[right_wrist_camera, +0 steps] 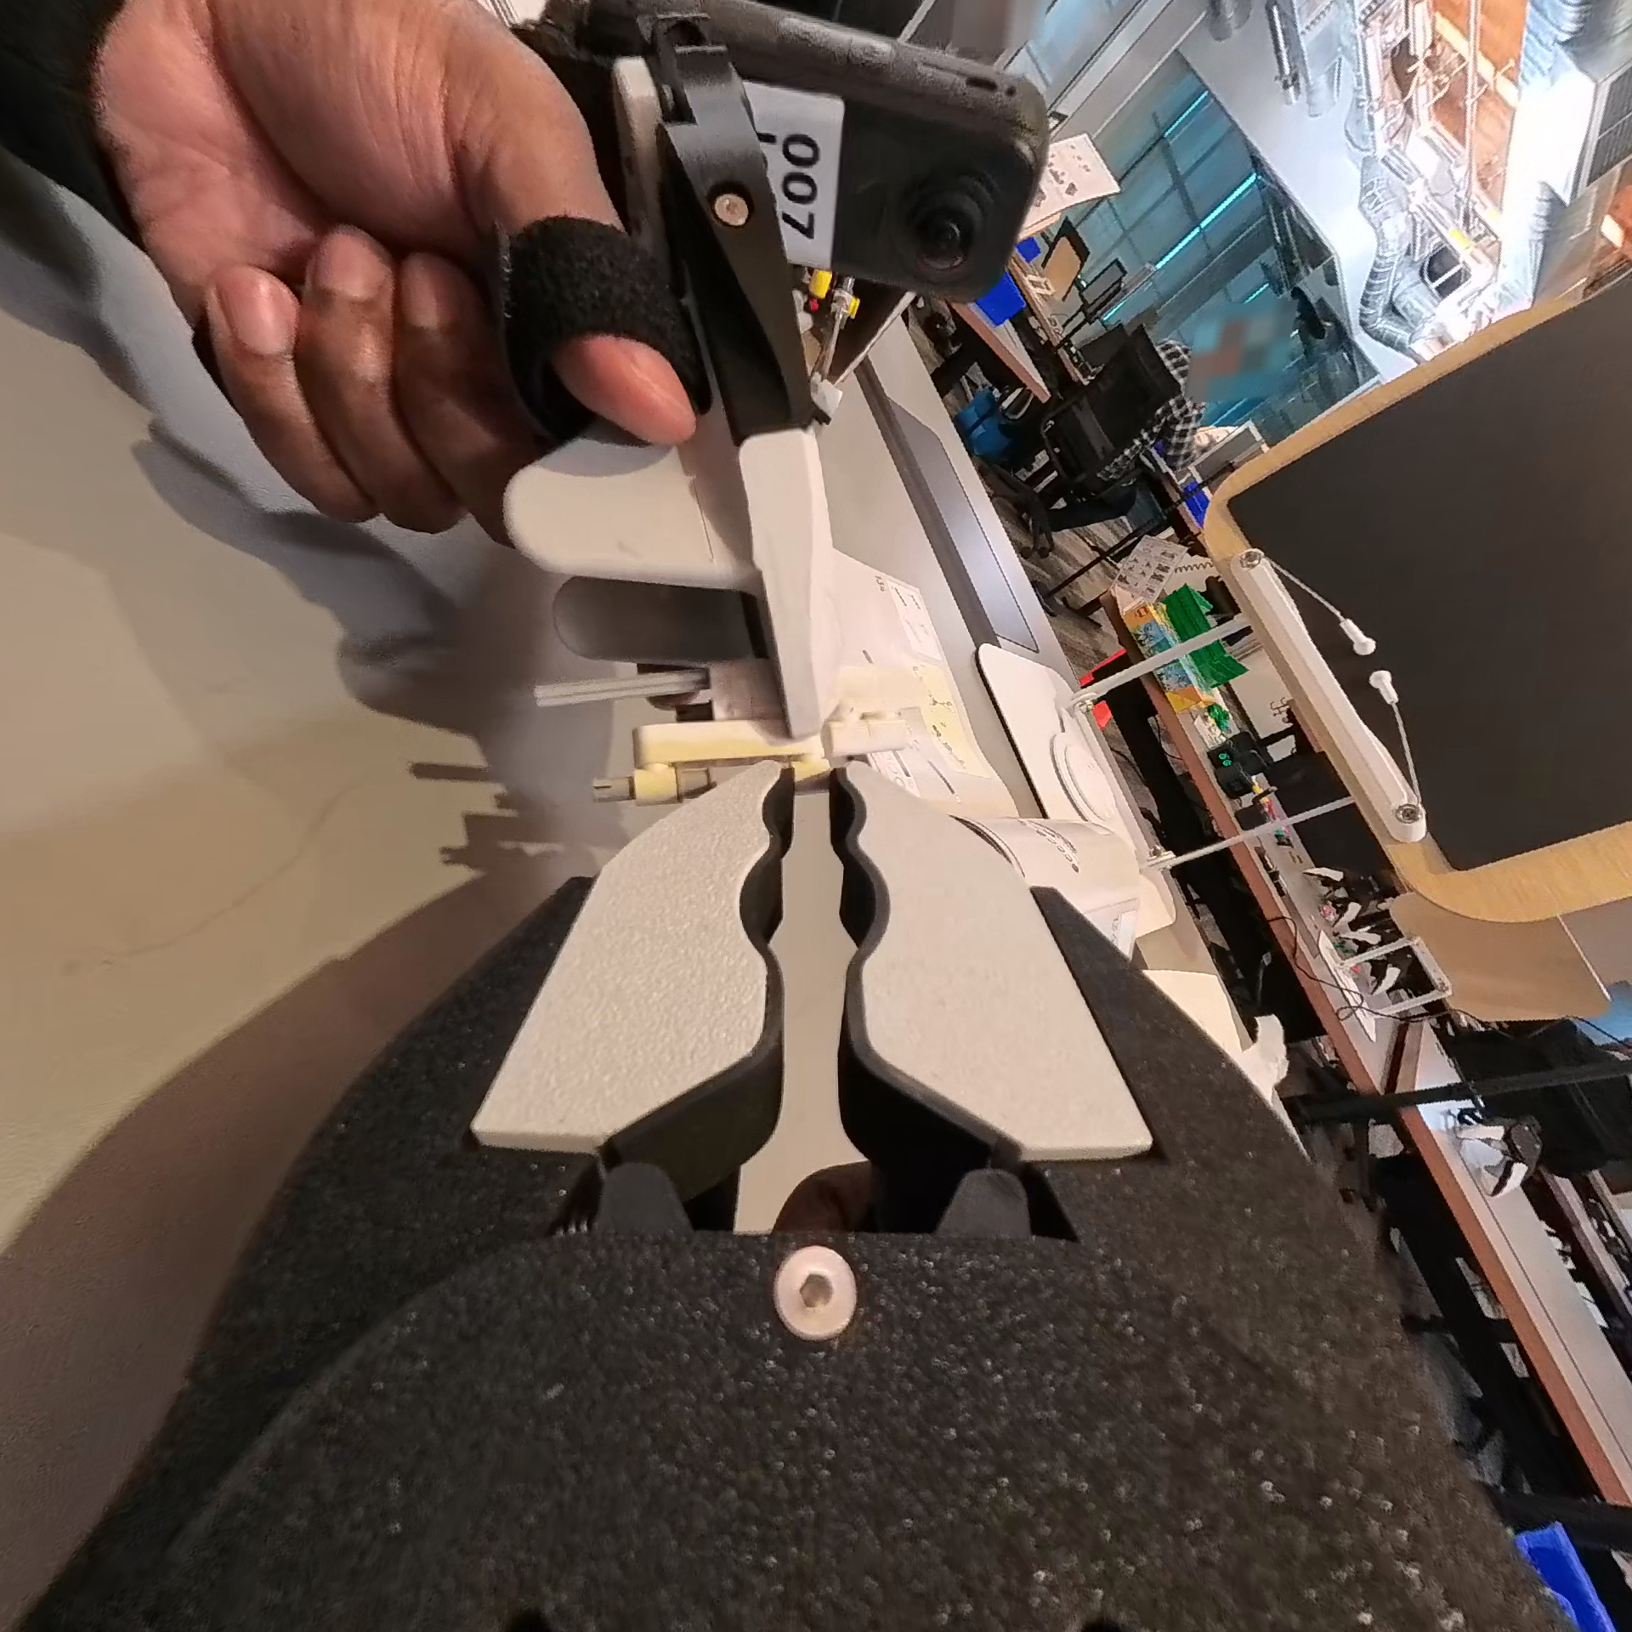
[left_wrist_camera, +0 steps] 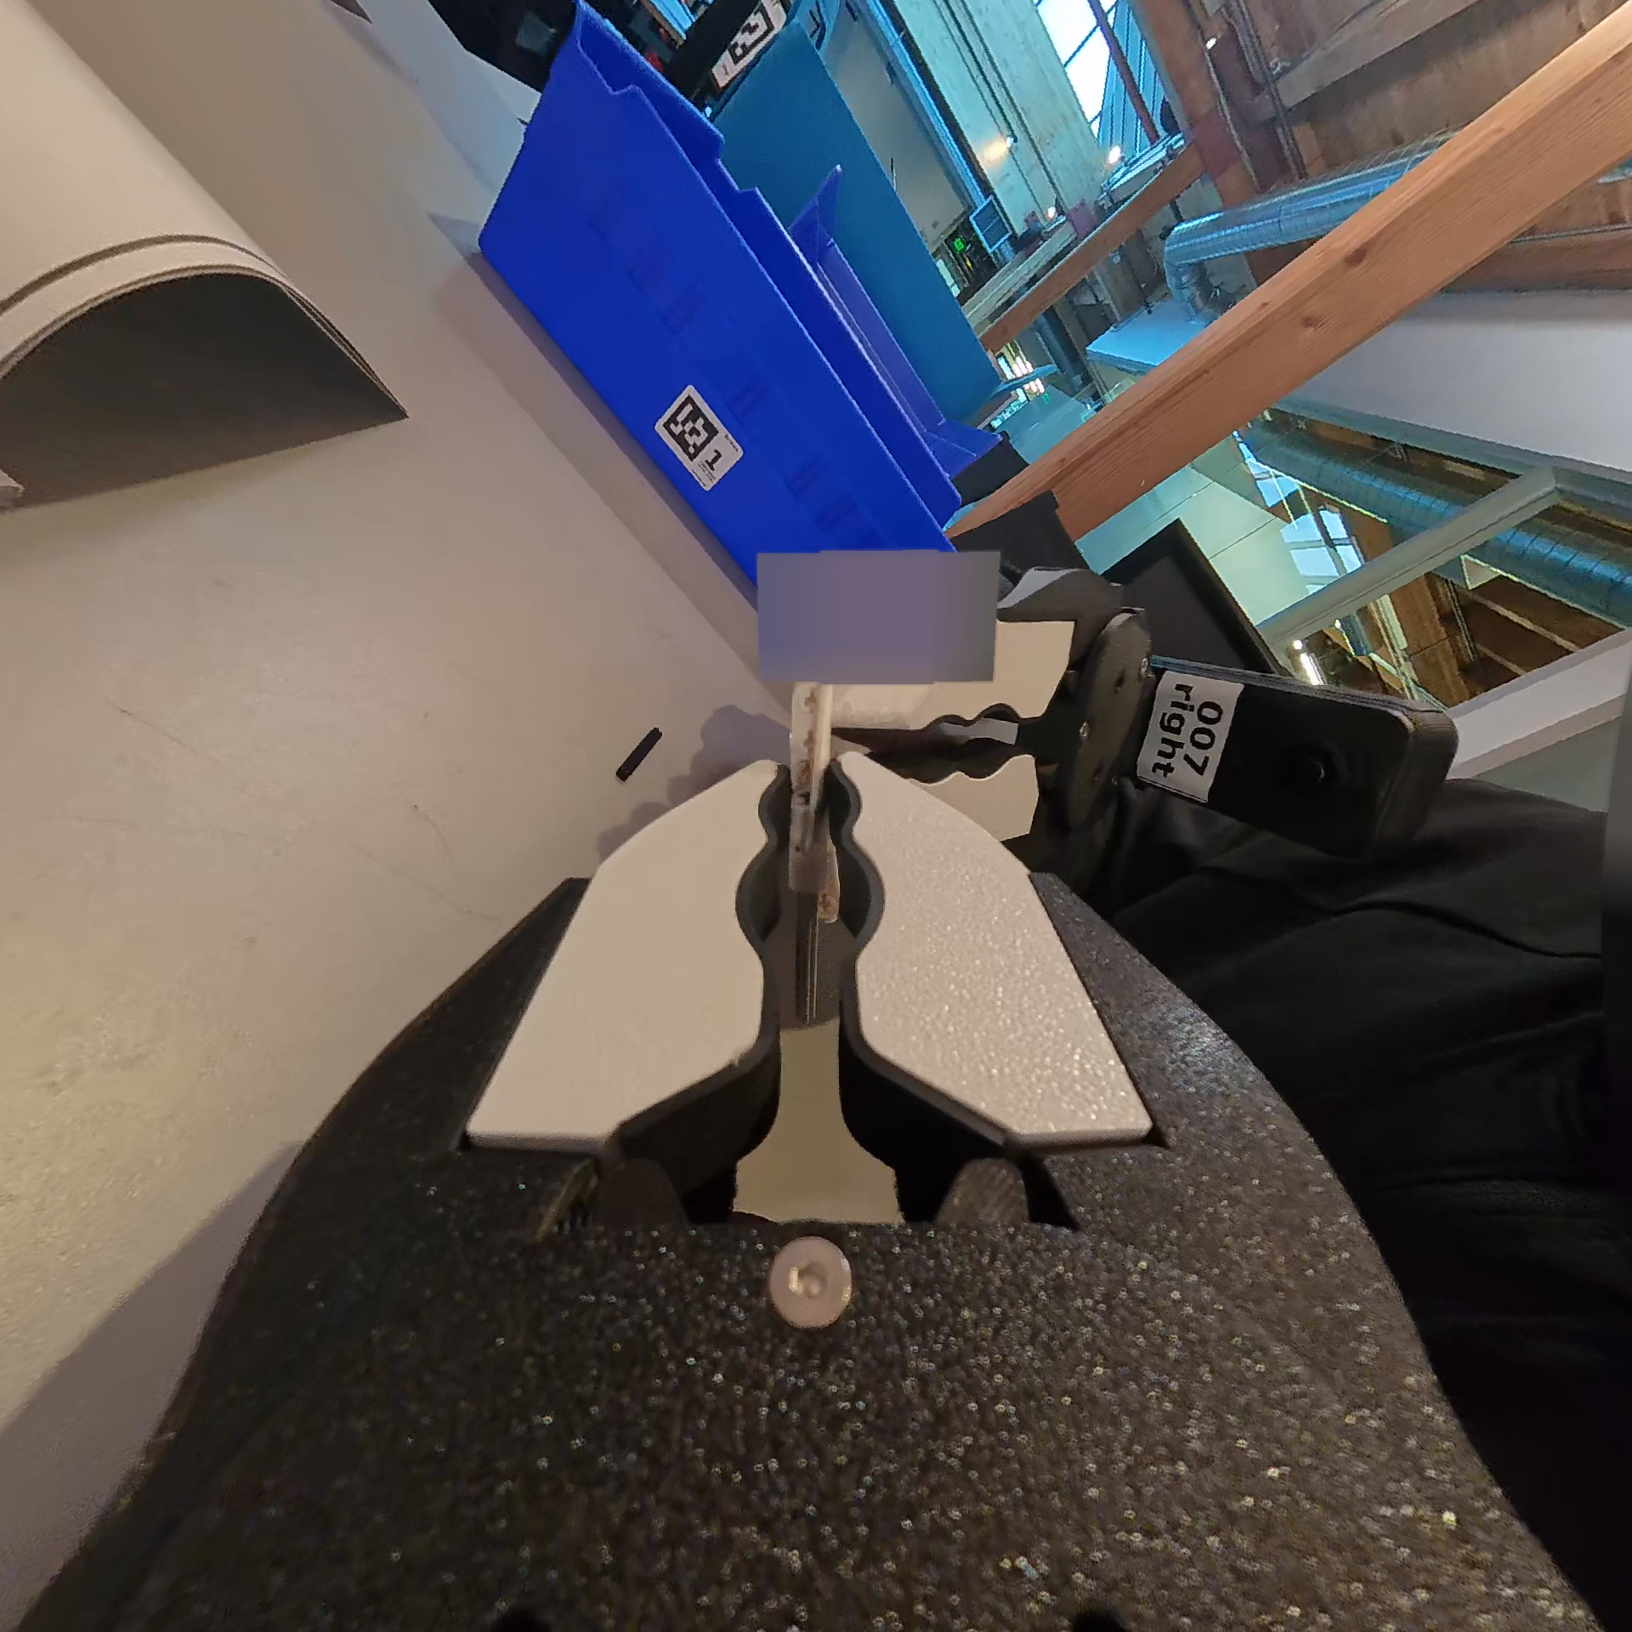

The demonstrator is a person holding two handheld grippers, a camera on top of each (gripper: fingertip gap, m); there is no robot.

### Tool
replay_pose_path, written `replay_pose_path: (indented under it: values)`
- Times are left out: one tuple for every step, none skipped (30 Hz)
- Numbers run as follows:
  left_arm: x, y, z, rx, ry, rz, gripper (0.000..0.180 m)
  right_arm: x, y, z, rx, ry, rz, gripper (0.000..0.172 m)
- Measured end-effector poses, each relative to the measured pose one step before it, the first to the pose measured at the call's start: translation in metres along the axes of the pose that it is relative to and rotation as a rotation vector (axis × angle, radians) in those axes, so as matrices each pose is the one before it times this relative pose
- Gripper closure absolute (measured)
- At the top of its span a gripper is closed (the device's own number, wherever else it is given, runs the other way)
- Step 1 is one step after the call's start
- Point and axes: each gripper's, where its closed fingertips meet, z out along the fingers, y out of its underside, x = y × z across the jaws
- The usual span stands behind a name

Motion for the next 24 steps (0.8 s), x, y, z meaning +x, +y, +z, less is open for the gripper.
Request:
replay_pose_path:
  values:
    - [-0.00007, 0.00107, 0.00050, -0.0068, -0.0005, 0.0008, 0.173, -0.00059, -0.00015, 0.00008, 0.0011, -0.0019, -0.0037, 0.165]
    - [0.00005, 0.00071, 0.00040, -0.0039, -0.0009, -0.0002, 0.173, -0.00052, -0.00025, 0.00003, 0.0013, -0.0006, -0.0036, 0.165]
    - [-0.00004, 0.00038, 0.00008, -0.0023, -0.0003, -0.0022, 0.173, -0.00022, -0.00012, 0.00005, 0.0003, -0.0001, -0.0021, 0.164]
    - [0.00025, 0.00009, -0.00013, -0.0015, 0.0018, -0.0034, 0.173, -0.00009, -0.00012, 0.00002, 0.0009, 0.0000, -0.0011, 0.165]
    - [0.00030, 0.00008, -0.00031, -0.0020, 0.0025, -0.0022, 0.173, 0.00000, -0.00029, 0.00002, 0.0023, -0.0005, 0.0004, 0.165]
    - [0.00013, 0.00017, -0.00018, -0.0017, 0.0011, -0.0006, 0.173, -0.00016, -0.00031, 0.00001, 0.0019, -0.0009, 0.0011, 0.164]
    - [-0.00017, -0.00010, -0.00018, 0.0003, -0.0003, 0.0005, 0.173, -0.00006, -0.00020, 0.00009, 0.0010, 0.0000, -0.0002, 0.165]
    - [-0.00003, -0.00040, -0.00022, 0.0033, -0.0005, 0.0005, 0.173, 0.00010, -0.00017, 0.00019, 0.0012, 0.0025, -0.0006, 0.164]
    - [-0.00024, -0.00070, -0.00008, 0.0058, 0.0003, -0.0021, 0.173, 0.00047, -0.00035, 0.00010, 0.0027, 0.0041, 0.0004, 0.164]
    - [0.00003, -0.00087, -0.00008, 0.0085, 0.0029, -0.0088, 0.173, 0.00075, -0.00029, 0.00007, 0.0023, 0.0051, 0.0024, 0.164]
    - [0.00020, -0.00108, 0.00003, 0.0111, 0.0070, -0.0148, 0.173, 0.00087, -0.00022, 0.00011, 0.0029, 0.0049, 0.0047, 0.164]
    - [0.00034, -0.00098, 0.00010, 0.0123, 0.0097, -0.0191, 0.173, 0.00100, -0.00033, 0.00001, 0.0032, 0.0046, 0.0069, 0.164]
    - [0.00009, -0.00079, 0.00023, 0.0116, 0.0068, -0.0157, 0.173, 0.00098, -0.00022, 0.00010, 0.0023, 0.0038, 0.0086, 0.164]
    - [-0.00038, -0.00042, 0.00032, 0.0083, -0.0006, -0.0085, 0.173, 0.00062, 0.00027, 0.00021, 0.0001, 0.0021, 0.0086, 0.164]
    - [-0.00031, -0.00061, 0.00030, 0.0084, -0.0017, -0.0082, 0.173, 0.00052, 0.00056, 0.00036, -0.0011, 0.0025, 0.0057, 0.164]
    - [0.00028, -0.00067, 0.00024, 0.0095, 0.0047, -0.0127, 0.173, 0.00063, 0.00026, 0.00011, 0.0018, 0.0055, 0.0021, 0.164]
    - [0.00039, -0.00029, 0.00019, 0.0064, 0.0065, -0.0141, 0.173, 0.00062, -0.00021, -0.00006, 0.0038, 0.0051, 0.0012, 0.164]
    - [0.00015, 0.00004, 0.00012, 0.0014, 0.0028, -0.0017, 0.173, 0.00035, -0.00008, -0.00014, 0.0022, 0.0013, 0.0013, 0.164]
    - [0.00031, 0.00004, -0.00014, -0.0026, -0.0012, 0.0128, 0.173, 0.00000, -0.00023, -0.00017, 0.0028, -0.0008, 0.0011, 0.164]
    - [0.00038, -0.00004, -0.00024, -0.0030, -0.0015, 0.0116, 0.173, 0.00000, -0.00028, -0.00027, 0.0038, 0.0000, 0.0006, 0.164]
    - [0.00000, -0.00019, -0.00024, -0.0021, -0.0033, 0.0065, 0.173, 0.00006, -0.00035, -0.00006, 0.0021, 0.0003, -0.0003, 0.164]
    - [-0.00029, 0.00005, -0.00008, -0.0016, -0.0043, 0.0068, 0.173, -0.00014, 0.00012, 0.00007, -0.0009, -0.0009, -0.0012, 0.164]
    - [-0.00008, -0.00003, -0.00007, -0.0003, -0.0018, 0.0024, 0.173, -0.00014, 0.00015, 0.00004, -0.0001, -0.0006, -0.0009, 0.164]
    - [-0.00002, 0.00017, 0.00000, -0.0008, -0.0003, 0.0006, 0.173, -0.00015, 0.00003, -0.00005, 0.0020, -0.0008, -0.0001, 0.164]
